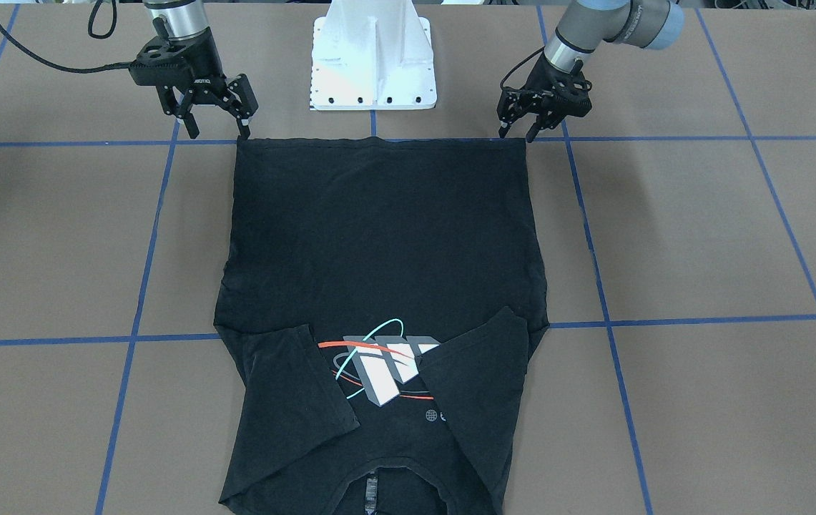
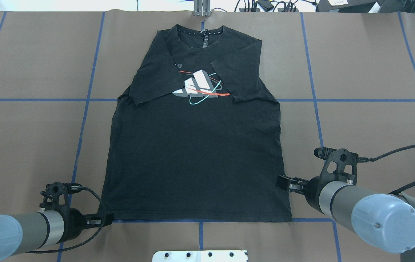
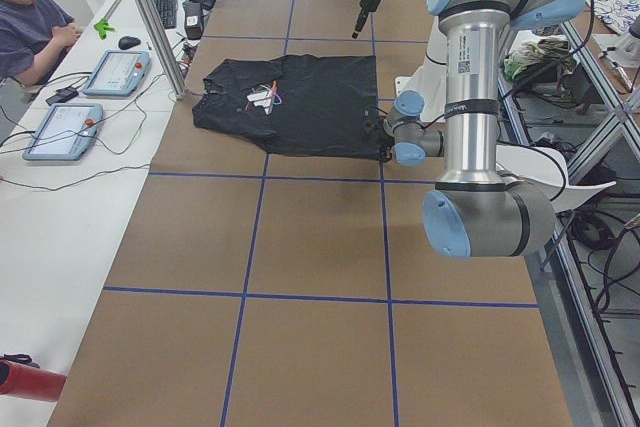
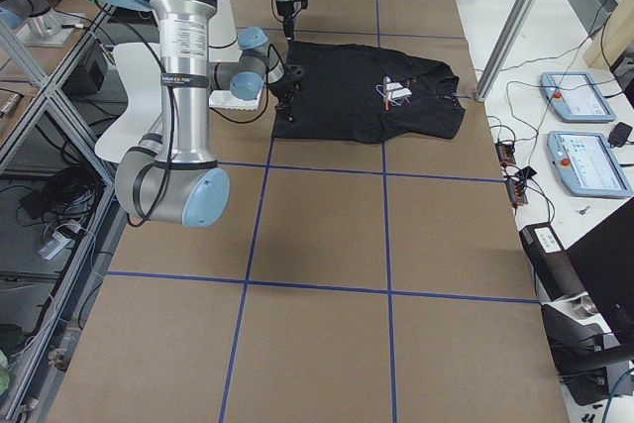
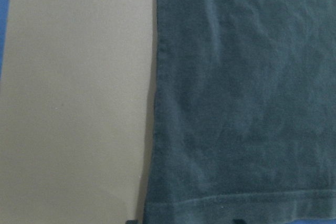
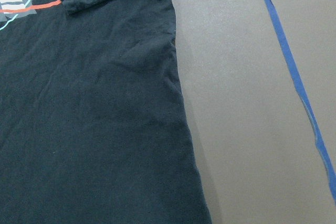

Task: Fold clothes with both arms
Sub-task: 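Move both grippers down to the shirt's hem corners nearest the robot, then grasp the hem corners with both grippers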

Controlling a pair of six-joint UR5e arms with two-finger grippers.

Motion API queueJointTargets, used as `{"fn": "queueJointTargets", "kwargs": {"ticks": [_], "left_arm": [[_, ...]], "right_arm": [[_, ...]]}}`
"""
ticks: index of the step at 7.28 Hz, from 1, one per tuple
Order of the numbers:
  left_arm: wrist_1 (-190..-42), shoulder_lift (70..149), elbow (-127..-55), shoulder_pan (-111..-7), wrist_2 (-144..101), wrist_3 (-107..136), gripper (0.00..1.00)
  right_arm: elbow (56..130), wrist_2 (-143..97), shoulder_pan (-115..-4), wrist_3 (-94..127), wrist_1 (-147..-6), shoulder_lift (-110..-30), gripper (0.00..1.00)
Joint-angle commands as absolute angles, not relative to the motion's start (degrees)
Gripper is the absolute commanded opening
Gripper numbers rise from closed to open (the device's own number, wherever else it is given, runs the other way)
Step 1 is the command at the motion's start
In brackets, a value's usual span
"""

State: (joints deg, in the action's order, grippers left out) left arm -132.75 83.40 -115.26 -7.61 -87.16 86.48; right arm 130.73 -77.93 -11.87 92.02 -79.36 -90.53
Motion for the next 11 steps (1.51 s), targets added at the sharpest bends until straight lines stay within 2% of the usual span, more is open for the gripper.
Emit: {"fn": "queueJointTargets", "kwargs": {"ticks": [1, 2, 3, 4, 5, 8, 11], "left_arm": [[-132.71, 83.41, -114.87, -7.47, -87.10, 86.48, 0.67], [-132.71, 83.50, -114.87, -7.47, -87.19, 86.48, 0.59], [-132.71, 83.58, -114.87, -7.47, -87.19, 86.48, 0.41], [-132.71, 83.58, -114.87, -7.47, -87.19, 86.48, 0.17], [-132.71, 83.50, -114.87, -7.56, -87.19, 86.48, 0.00], [-132.71, 83.58, -115.31, -7.56, -87.19, 86.48, 0.00], [-132.71, 84.11, -115.40, -7.56, -87.19, 86.48, 0.00]], "right_arm": [[130.69, -77.96, -11.87, 92.02, -79.37, -90.53, 1.00], [130.69, -77.96, -11.78, 92.02, -79.37, -90.53, 1.00], [130.69, -77.96, -11.78, 92.02, -79.37, -90.53, 1.00], [130.78, -77.96, -11.78, 92.02, -79.37, -90.53, 1.00], [130.69, -77.96, -11.78, 92.02, -79.37, -90.53, 1.00], [130.61, -77.87, -11.25, 92.20, -79.28, -91.31, 1.00], [130.08, -71.39, -5.47, 95.36, -79.19, -91.93, 1.00]]}}
